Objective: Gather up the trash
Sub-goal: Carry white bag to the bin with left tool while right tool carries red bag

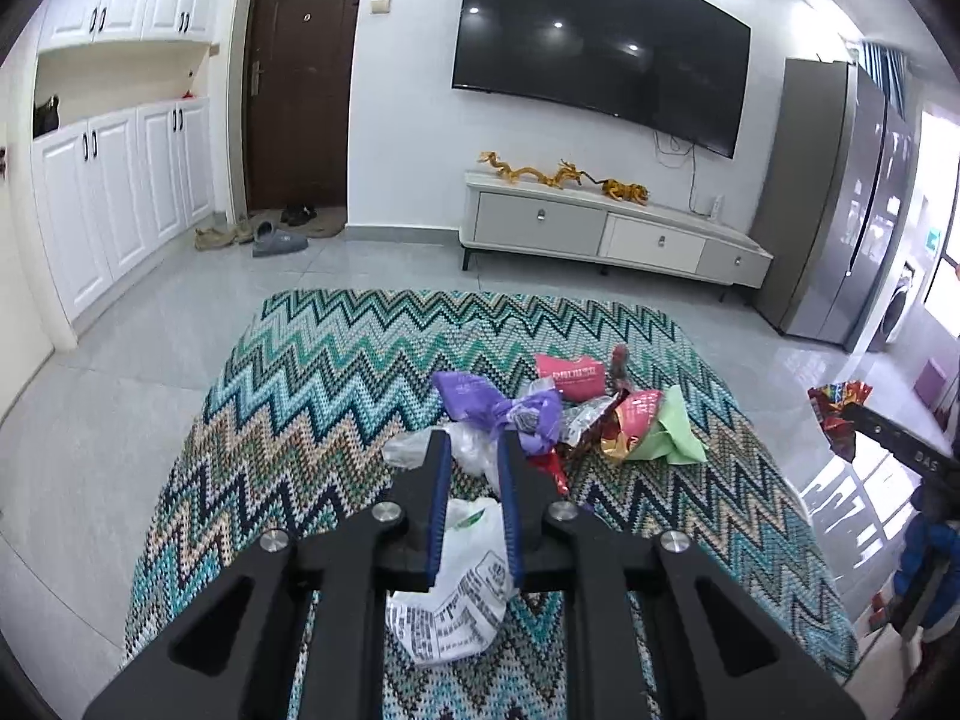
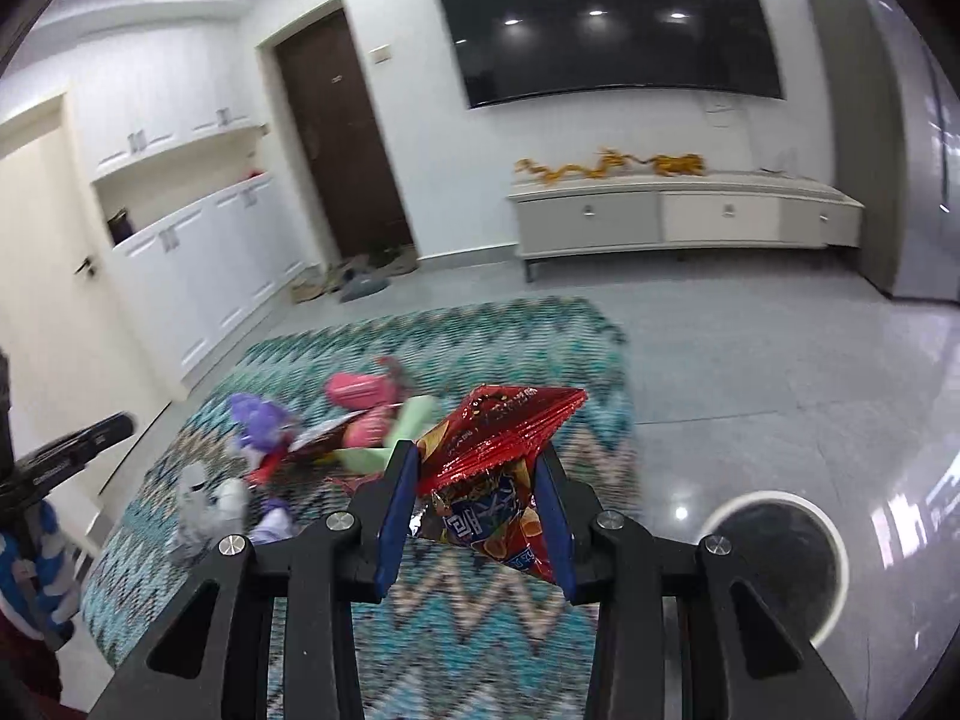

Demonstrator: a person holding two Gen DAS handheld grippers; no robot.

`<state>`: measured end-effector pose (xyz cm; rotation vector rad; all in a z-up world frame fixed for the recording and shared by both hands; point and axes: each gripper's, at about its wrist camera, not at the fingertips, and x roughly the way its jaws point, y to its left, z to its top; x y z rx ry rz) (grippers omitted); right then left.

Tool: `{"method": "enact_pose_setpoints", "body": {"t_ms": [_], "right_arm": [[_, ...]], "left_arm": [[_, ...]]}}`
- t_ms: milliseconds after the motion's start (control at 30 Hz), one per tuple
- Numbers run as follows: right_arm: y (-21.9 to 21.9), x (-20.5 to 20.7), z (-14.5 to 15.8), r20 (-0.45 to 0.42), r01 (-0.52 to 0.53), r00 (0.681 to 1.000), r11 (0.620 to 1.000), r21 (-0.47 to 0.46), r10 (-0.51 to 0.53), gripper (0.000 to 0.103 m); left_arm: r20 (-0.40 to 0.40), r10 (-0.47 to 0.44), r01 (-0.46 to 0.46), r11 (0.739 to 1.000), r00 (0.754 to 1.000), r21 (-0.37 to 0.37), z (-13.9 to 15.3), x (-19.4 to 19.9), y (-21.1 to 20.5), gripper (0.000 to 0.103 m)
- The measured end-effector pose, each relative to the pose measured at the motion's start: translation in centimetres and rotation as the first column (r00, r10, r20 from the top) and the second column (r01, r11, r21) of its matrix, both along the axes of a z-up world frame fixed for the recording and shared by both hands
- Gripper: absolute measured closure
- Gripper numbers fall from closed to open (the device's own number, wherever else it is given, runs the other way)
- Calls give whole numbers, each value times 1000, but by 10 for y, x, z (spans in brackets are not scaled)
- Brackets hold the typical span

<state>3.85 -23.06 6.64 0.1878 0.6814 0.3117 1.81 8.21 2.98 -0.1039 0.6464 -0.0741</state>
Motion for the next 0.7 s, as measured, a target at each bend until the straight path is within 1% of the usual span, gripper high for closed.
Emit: {"method": "enact_pose_setpoints", "body": {"t_ms": [100, 200, 300, 367, 400, 433, 500, 600, 667, 700], "right_arm": [[-21, 1, -2, 2, 60, 998, 998, 23, -61, 67], [-35, 0, -8, -4, 102, 995, 994, 39, -102, 67], [-48, -6, -16, -18, 126, 992, 991, 46, -125, 67], [-54, -9, -20, -30, 138, 990, 989, 46, -137, 67], [-56, -10, -23, -37, 146, 989, 988, 46, -144, 67], [-59, -11, -24, -42, 152, 988, 987, 48, -150, 67], [-62, -12, -26, -53, 167, 985, 984, 56, -164, 67], [-67, -14, -27, -54, 174, 984, 983, 57, -171, 67], [-66, -16, -26, -53, 173, 984, 984, 47, -170, 67], [-66, -16, -26, -53, 173, 984, 984, 43, -170, 67]], "left_arm": [[8, -10, 10, 1000, 1000, -9, 5, -3, 0, 88], [9, 3, -3, 1000, 1000, -6, 8, -2, 4, 88], [-17, 13, -13, 1000, 1000, -7, 3, -2, 12, 87], [-38, -19, 18, 999, 999, -31, -3, -5, 14, 87], [-46, -30, 28, 999, 998, -39, -6, -6, 14, 81], [-59, -42, 39, 998, 997, -45, -10, -6, 11, 60], [-71, -48, 45, 998, 996, -41, -19, -8, 4, 35], [-103, -64, 62, 998, 993, -23, -36, -2, -8, 35], [-135, -60, 61, 998, 989, 9, -50, 5, -16, 36], [-152, -57, 61, 998, 987, 21, -58, 9, -19, 45]]}}
